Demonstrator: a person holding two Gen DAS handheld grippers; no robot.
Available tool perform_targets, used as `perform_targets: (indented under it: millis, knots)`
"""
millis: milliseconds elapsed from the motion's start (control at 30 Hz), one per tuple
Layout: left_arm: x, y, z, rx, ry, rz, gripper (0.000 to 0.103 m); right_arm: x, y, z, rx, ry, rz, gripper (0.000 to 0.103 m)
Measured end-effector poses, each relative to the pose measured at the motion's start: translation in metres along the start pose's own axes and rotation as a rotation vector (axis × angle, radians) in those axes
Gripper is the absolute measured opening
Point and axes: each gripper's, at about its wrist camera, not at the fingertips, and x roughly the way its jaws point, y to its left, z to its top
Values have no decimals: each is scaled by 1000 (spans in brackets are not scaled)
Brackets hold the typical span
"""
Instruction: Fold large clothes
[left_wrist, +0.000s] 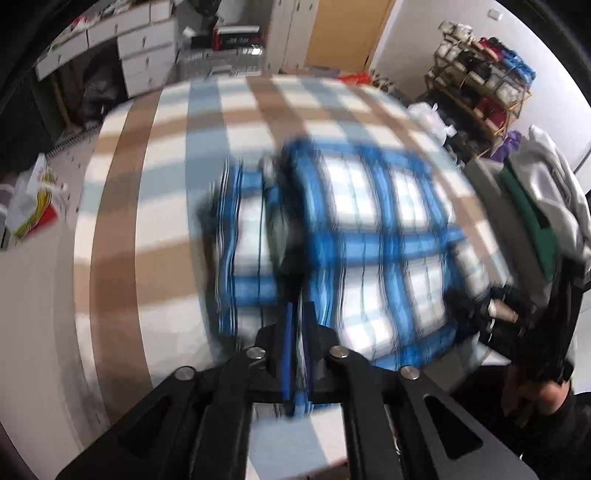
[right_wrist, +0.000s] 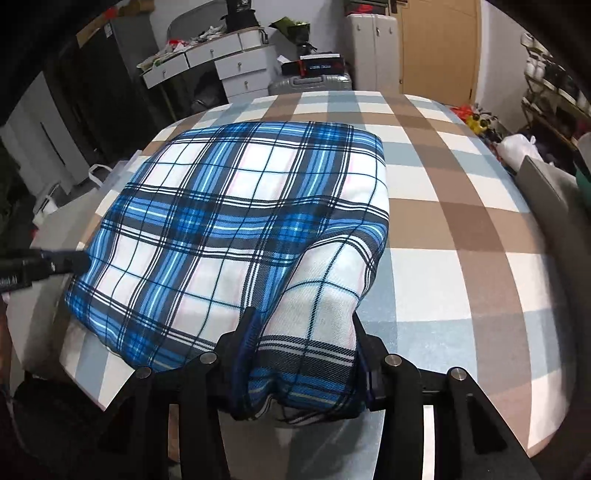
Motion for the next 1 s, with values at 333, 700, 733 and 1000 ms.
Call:
perform_targets:
  millis: [333, 700, 733, 1000]
  knots:
    - [75, -12, 67, -27, 102, -15, 80, -3, -10, 2, 40, 10, 54, 47]
    - [23, -33, 60, 38, 58, -50, 7, -6, -13, 1, 56, 5, 74, 48]
    - [11, -35, 60, 49, 38, -51, 7, -8, -12, 1, 54, -4, 69, 48]
    - [-2, -8, 48, 33, 26, -42, 7, -22, 2, 0, -2, -84, 30, 56]
